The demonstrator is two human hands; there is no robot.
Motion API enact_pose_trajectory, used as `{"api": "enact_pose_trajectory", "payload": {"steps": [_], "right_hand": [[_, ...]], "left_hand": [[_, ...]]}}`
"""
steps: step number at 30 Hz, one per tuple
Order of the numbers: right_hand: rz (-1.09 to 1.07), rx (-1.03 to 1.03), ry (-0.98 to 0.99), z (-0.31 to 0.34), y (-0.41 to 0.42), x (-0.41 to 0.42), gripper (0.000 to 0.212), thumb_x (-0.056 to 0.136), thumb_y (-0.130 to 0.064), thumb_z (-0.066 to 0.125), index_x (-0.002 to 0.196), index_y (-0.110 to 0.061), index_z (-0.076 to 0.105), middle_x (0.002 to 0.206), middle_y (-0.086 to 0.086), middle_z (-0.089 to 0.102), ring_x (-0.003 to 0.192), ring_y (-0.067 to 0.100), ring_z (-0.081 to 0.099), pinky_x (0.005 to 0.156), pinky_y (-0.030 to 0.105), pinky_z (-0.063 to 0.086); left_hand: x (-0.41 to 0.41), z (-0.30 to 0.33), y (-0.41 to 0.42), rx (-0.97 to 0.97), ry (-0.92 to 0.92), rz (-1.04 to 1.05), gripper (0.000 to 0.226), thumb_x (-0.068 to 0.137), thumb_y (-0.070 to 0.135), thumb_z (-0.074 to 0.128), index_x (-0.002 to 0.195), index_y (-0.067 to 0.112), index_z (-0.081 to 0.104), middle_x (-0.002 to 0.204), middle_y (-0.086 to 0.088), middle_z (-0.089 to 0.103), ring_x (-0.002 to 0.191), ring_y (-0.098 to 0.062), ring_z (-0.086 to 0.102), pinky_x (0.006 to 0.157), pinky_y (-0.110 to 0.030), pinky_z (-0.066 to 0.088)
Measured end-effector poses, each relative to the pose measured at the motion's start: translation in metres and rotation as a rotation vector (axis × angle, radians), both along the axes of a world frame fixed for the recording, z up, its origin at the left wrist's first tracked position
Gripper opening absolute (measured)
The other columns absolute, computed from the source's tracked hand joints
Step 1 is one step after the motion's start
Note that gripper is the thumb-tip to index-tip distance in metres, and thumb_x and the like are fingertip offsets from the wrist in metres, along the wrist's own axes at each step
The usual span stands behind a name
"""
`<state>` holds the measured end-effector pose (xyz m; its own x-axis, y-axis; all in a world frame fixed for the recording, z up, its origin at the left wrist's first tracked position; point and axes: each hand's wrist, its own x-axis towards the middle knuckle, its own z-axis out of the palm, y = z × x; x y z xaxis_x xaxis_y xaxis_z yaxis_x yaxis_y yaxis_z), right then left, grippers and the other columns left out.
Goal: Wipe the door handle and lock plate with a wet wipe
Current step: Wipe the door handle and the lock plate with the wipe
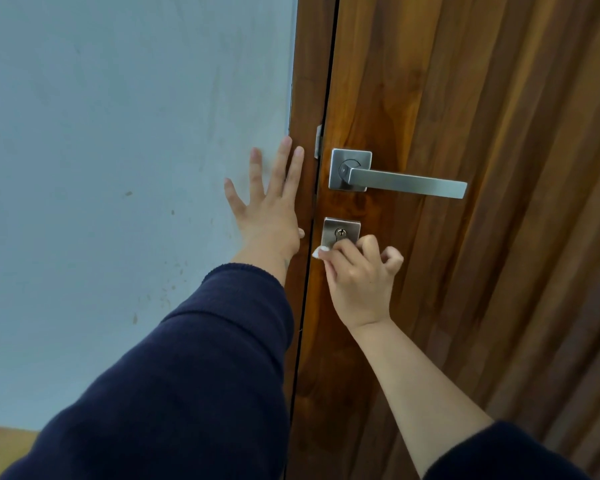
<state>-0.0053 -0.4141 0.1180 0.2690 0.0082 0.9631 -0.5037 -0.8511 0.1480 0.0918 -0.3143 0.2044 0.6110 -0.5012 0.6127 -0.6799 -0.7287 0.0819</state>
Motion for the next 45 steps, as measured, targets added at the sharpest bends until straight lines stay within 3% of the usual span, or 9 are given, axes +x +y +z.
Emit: {"api": "enact_pose_trajectory", "payload": {"steps": [4, 11, 14, 17, 19, 23, 28, 34, 45], "right_hand": [[0.043, 0.184, -0.066, -0.006, -0.008, -0.020, 0.009, 0.084, -0.023, 0.068, 0.090, -0.020, 0.074, 0.089, -0.004, 0.070, 0.089, 0.019, 0.054, 0.083, 0.036, 0.030], [0.333, 0.587, -0.176, 0.031, 0.002, -0.028, 0.010, 0.090, -0.020, 0.062, 0.097, -0.023, 0.069, 0.094, -0.011, 0.067, 0.095, 0.008, 0.052, 0.088, 0.030, 0.033], [0.548, 0.841, -0.237, 0.049, 0.007, -0.025, 0.013, 0.091, -0.019, 0.062, 0.098, -0.029, 0.059, 0.092, -0.018, 0.062, 0.094, 0.007, 0.058, 0.091, 0.036, 0.047], [0.741, 1.036, -0.252, 0.057, 0.008, -0.027, 0.020, 0.092, -0.013, 0.060, 0.102, -0.029, 0.057, 0.097, -0.014, 0.063, 0.096, 0.006, 0.061, 0.077, 0.014, 0.052], [0.752, 1.045, -0.235, 0.057, 0.005, -0.028, 0.024, 0.093, -0.010, 0.058, 0.103, -0.031, 0.060, 0.099, -0.016, 0.062, 0.096, 0.003, 0.060, 0.071, 0.009, 0.048], [0.693, 1.039, -0.305, 0.054, 0.002, -0.027, 0.018, 0.091, -0.011, 0.060, 0.092, -0.027, 0.068, 0.091, -0.017, 0.064, 0.091, 0.003, 0.060, 0.076, 0.015, 0.051], [0.678, 0.991, -0.335, 0.051, 0.005, -0.027, 0.015, 0.092, -0.012, 0.058, 0.098, -0.019, 0.070, 0.095, -0.010, 0.065, 0.087, -0.001, 0.059, 0.067, 0.001, 0.046], [0.605, 0.859, -0.324, 0.046, 0.008, -0.025, 0.018, 0.091, -0.019, 0.061, 0.102, -0.009, 0.072, 0.096, -0.003, 0.068, 0.081, -0.001, 0.060, 0.066, 0.000, 0.045], [0.601, 0.908, -0.288, 0.048, 0.007, -0.026, 0.019, 0.088, -0.009, 0.065, 0.105, -0.014, 0.071, 0.101, -0.007, 0.065, 0.085, -0.004, 0.058, 0.068, -0.002, 0.044]], "left_hand": [[0.001, 0.002, 0.000, 0.011, 0.017, -0.002, 0.124, 0.083, 0.040, 0.070, 0.139, 0.029, -0.039, 0.147, 0.008, -0.045, 0.141, -0.031, -0.031, 0.112, -0.061, -0.005], [-0.001, 0.002, 0.001, 0.021, 0.040, 0.001, 0.123, 0.084, 0.037, 0.070, 0.138, 0.029, -0.040, 0.145, 0.009, -0.048, 0.141, -0.030, -0.031, 0.112, -0.061, -0.004], [-0.002, 0.004, 0.000, 0.024, 0.053, 0.004, 0.124, 0.084, 0.037, 0.070, 0.137, 0.030, -0.042, 0.143, 0.009, -0.050, 0.141, -0.030, -0.032, 0.112, -0.061, -0.003], [-0.002, 0.004, 0.000, 0.032, 0.059, 0.008, 0.124, 0.085, 0.037, 0.069, 0.136, 0.030, -0.043, 0.143, 0.009, -0.050, 0.141, -0.030, -0.032, 0.112, -0.061, -0.004], [-0.002, 0.004, 0.000, 0.039, 0.060, 0.008, 0.123, 0.085, 0.037, 0.069, 0.136, 0.030, -0.043, 0.142, 0.009, -0.050, 0.140, -0.030, -0.033, 0.112, -0.061, -0.004], [-0.001, 0.005, 0.000, 0.036, 0.055, 0.013, 0.124, 0.084, 0.039, 0.069, 0.136, 0.030, -0.043, 0.142, 0.009, -0.050, 0.140, -0.031, -0.032, 0.112, -0.061, -0.004], [-0.001, 0.004, -0.001, 0.035, 0.046, 0.020, 0.125, 0.084, 0.041, 0.070, 0.136, 0.030, -0.043, 0.142, 0.008, -0.050, 0.141, -0.031, -0.032, 0.112, -0.061, -0.003], [0.000, 0.003, -0.001, 0.031, 0.041, 0.015, 0.125, 0.084, 0.041, 0.070, 0.135, 0.030, -0.044, 0.141, 0.008, -0.051, 0.141, -0.031, -0.031, 0.112, -0.061, -0.003], [-0.001, 0.003, -0.001, 0.045, 0.046, 0.008, 0.123, 0.084, 0.040, 0.069, 0.137, 0.029, -0.042, 0.144, 0.008, -0.049, 0.141, -0.031, -0.031, 0.113, -0.061, -0.002]]}}
